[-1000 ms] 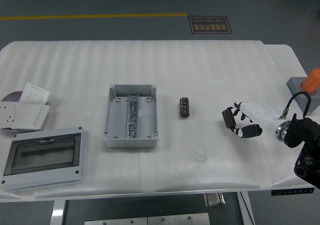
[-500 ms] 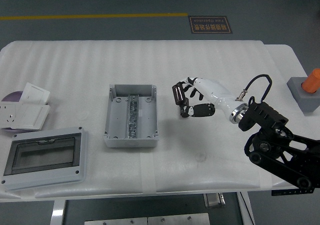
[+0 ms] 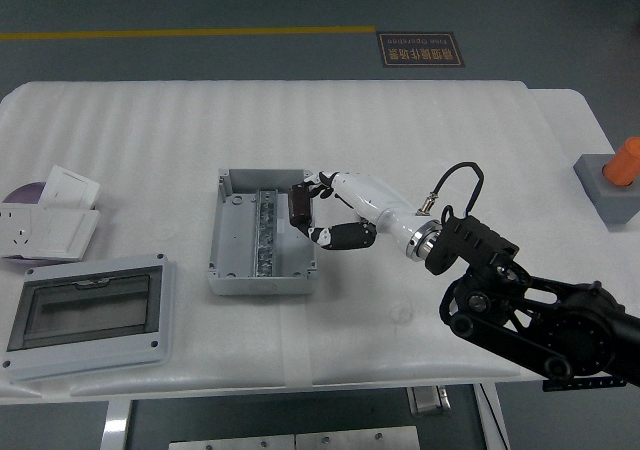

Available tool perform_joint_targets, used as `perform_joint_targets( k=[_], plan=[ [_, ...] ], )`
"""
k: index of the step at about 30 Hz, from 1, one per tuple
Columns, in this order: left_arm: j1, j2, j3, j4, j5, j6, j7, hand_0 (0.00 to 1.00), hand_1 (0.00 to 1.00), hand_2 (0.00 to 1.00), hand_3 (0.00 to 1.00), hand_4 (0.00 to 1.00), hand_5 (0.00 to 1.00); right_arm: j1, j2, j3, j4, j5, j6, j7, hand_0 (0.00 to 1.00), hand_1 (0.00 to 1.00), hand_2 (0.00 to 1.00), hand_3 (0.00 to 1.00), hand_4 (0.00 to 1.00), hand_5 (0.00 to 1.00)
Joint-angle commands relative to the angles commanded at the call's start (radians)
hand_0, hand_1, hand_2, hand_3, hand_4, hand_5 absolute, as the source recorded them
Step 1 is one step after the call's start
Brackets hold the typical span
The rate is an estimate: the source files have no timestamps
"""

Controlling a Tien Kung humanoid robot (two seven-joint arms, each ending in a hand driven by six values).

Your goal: Pick up the battery,place it into the box

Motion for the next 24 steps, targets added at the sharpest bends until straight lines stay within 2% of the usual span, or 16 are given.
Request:
perform_joint_targets(
  k=[9, 10, 15, 16, 21, 22, 24],
  plan=[
    [0.001, 0.001, 0.008, 0.000, -0.004, -0.004, 0.002, 0.618, 0.659, 0.534, 0.565, 0.669, 0.387, 0.013, 0.014, -0.023, -0.009, 0.027, 0.024, 0.007, 0.684, 0.719, 0.772, 0.843, 0.630, 0.371],
    [0.000, 0.001, 0.009, 0.000, -0.005, -0.005, 0.003, 0.617, 0.659, 0.531, 0.562, 0.668, 0.386, 0.014, 0.015, -0.024, -0.010, 0.028, 0.029, 0.008, 0.713, 0.732, 0.788, 0.868, 0.661, 0.394],
    [-0.001, 0.000, 0.010, 0.000, -0.004, -0.006, 0.003, 0.617, 0.659, 0.531, 0.562, 0.668, 0.386, 0.019, 0.017, -0.026, -0.014, 0.026, 0.041, 0.008, 0.713, 0.732, 0.788, 0.868, 0.661, 0.394],
    [-0.001, 0.000, 0.010, 0.000, -0.004, -0.006, 0.003, 0.617, 0.657, 0.514, 0.551, 0.653, 0.366, 0.020, 0.017, -0.026, -0.015, 0.025, 0.042, 0.007, 0.739, 0.743, 0.799, 0.897, 0.719, 0.421],
    [-0.002, 0.001, 0.012, 0.000, -0.004, -0.006, 0.003, 0.617, 0.657, 0.514, 0.551, 0.653, 0.366, 0.025, 0.018, -0.028, -0.020, 0.012, 0.046, 0.004, 0.739, 0.743, 0.799, 0.897, 0.719, 0.421],
    [-0.002, 0.001, 0.013, 0.000, -0.004, -0.006, 0.003, 0.618, 0.654, 0.503, 0.540, 0.636, 0.365, 0.026, 0.018, -0.029, -0.021, 0.010, 0.047, 0.004, 0.776, 0.770, 0.827, 0.934, 0.872, 0.506],
    [-0.002, 0.002, 0.013, 0.000, -0.004, -0.006, 0.003, 0.618, 0.654, 0.503, 0.540, 0.636, 0.365, 0.027, 0.018, -0.029, -0.022, 0.008, 0.047, 0.003, 0.776, 0.770, 0.827, 0.934, 0.872, 0.506]
  ],
)
